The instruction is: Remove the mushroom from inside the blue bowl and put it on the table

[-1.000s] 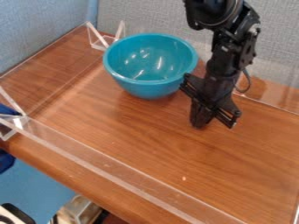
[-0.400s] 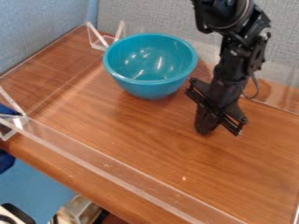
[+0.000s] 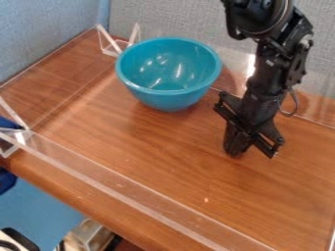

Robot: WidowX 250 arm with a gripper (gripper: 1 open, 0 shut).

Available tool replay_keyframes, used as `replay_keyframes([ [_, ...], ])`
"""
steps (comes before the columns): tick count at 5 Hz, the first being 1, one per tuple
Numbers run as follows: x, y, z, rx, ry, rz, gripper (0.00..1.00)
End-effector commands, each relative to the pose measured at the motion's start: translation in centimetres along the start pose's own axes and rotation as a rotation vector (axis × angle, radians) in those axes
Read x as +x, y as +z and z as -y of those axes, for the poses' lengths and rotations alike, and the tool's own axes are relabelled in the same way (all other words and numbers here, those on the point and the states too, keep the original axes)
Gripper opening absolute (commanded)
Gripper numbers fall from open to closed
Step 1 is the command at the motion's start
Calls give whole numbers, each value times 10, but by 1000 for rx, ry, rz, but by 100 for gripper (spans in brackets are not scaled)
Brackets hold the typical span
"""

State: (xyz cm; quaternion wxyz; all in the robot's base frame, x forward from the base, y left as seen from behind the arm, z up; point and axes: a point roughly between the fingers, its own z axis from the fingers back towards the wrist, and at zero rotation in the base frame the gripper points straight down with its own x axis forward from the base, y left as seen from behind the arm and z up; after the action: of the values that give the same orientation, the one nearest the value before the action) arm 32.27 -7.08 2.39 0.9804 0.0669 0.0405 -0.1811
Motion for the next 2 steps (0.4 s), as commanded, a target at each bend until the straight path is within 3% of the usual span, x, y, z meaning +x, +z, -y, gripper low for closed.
replay_keyframes([
  [1,10,19,4,2,-12,61,0],
  [2,11,17,6,-2,-15,57,0],
])
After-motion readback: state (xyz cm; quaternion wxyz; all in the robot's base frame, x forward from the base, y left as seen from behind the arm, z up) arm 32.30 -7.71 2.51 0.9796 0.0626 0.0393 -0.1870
